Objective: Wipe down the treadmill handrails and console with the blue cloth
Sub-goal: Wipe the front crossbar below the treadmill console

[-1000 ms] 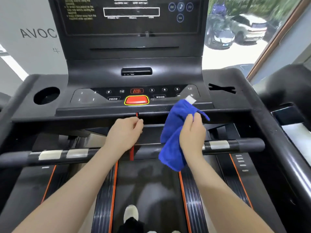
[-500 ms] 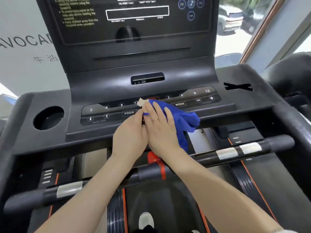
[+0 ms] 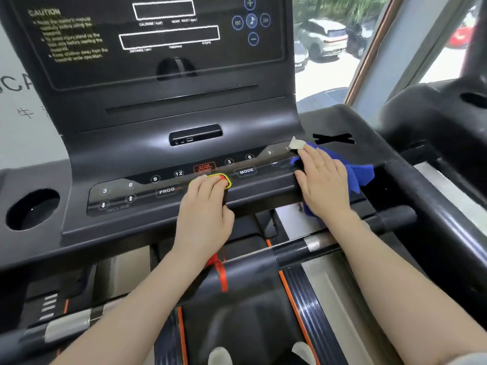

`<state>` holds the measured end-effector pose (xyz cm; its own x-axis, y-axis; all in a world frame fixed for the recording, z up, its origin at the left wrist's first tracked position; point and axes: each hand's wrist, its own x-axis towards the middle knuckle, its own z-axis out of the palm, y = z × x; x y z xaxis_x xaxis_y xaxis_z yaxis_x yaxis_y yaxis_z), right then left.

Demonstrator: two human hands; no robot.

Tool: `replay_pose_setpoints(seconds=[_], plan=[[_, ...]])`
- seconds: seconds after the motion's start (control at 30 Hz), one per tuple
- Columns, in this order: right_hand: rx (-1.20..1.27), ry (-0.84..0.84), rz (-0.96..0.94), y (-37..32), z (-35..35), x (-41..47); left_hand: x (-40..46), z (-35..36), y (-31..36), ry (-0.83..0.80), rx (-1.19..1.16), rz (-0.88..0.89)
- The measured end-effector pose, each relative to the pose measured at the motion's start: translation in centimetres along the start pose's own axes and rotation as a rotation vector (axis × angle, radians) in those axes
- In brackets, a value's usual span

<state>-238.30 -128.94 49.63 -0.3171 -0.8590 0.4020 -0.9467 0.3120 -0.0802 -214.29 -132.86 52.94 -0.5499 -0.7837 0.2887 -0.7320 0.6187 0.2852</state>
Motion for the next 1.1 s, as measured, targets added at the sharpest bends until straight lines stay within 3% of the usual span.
replay_pose_setpoints(seconds=[0.1,0.2,0.33,0.43,0.57,0.7,0.87,1.1], plan=[[0.028,-0.035,0.162,5.1,-1.4,0.9,1.4,1.1,2.6,-0.030,-0.051,0.023],[-0.022,-0.062,0.118,8.9,-1.4,1.4,2.6,2.2,5.7,-0.059,-0.065,0.044],[0.103,-0.018,0.267,7.4,-1.1,2.8,4.2,3.6,8.8,-0.080,-0.017,0.071],[0.167,0.014,0.021,5.9,-0.4,2.1,5.7,4.8,10.9,-0.111,0.006,0.068],[0.150,-0.136,-0.219,8.2,-1.1,1.9,7.8,6.3,12.8,-0.190,0.100,0.038],[0.061,-0.156,-0.479,10.8,-1.4,3.6,8.4,7.4,13.7,-0.212,0.192,-0.024],[0.111,-0.256,-0.466,11.5,-0.5,8.1,8.3,8.1,15.0,-0.167,0.212,-0.117],[0.023,-0.146,-0.369,11.4,0.6,10.9,8.5,8.8,16.2,-0.146,0.311,-0.182]])
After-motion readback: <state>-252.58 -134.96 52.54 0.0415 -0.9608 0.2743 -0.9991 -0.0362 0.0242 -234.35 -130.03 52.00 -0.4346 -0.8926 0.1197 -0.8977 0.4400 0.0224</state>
